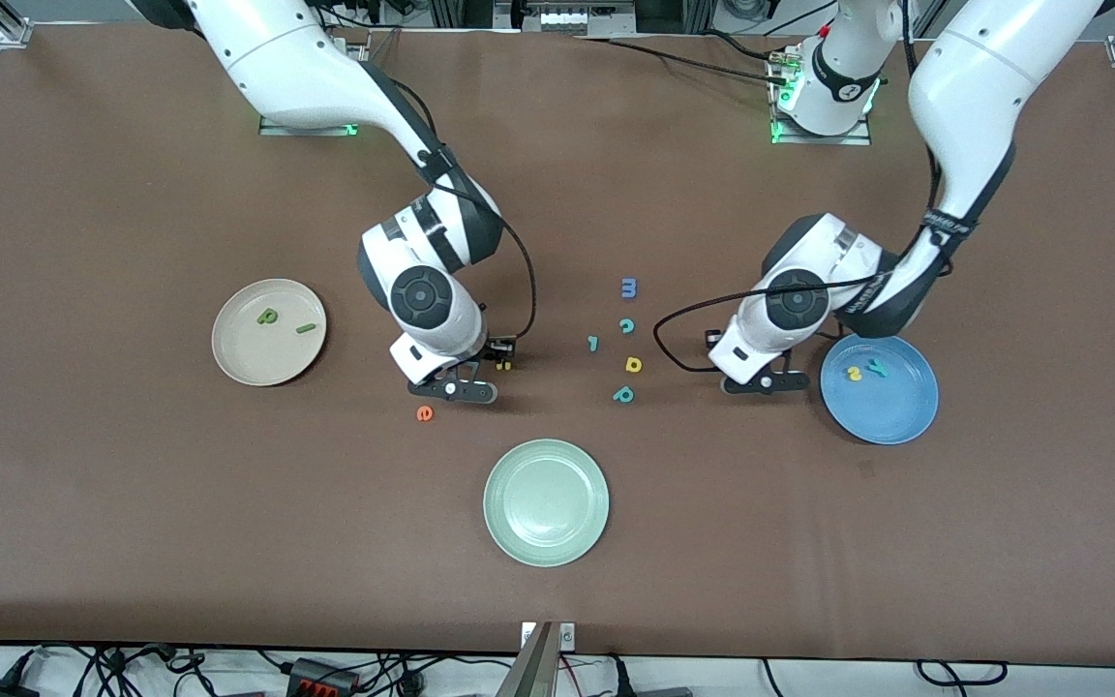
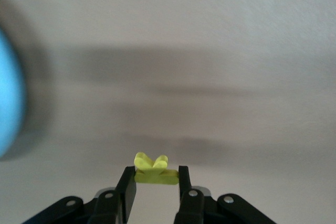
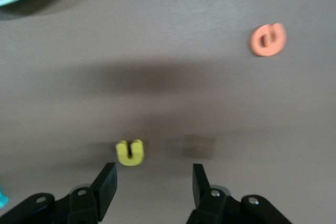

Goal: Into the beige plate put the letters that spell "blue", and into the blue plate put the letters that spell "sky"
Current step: 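Grasp the yellow k with the left gripper while the right gripper reaches the u, then place the yellow k on the blue plate while the right gripper grasps the u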

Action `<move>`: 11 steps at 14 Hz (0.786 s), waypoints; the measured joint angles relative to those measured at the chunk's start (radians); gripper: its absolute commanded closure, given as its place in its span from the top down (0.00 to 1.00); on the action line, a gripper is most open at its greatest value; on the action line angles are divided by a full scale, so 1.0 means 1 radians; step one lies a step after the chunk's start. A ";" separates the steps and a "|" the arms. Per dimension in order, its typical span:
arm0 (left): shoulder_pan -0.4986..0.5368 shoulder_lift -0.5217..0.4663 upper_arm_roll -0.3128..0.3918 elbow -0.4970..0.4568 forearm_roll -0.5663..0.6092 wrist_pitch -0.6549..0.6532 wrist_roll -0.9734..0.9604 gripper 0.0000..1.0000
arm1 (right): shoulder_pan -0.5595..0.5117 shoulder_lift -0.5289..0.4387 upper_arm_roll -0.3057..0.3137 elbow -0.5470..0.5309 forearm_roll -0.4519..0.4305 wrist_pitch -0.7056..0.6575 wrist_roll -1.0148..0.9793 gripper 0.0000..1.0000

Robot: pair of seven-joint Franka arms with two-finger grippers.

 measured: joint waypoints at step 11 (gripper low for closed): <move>0.322 0.066 0.017 0.065 0.089 -0.038 0.513 0.35 | 0.058 0.065 -0.010 0.020 -0.045 0.051 0.066 0.51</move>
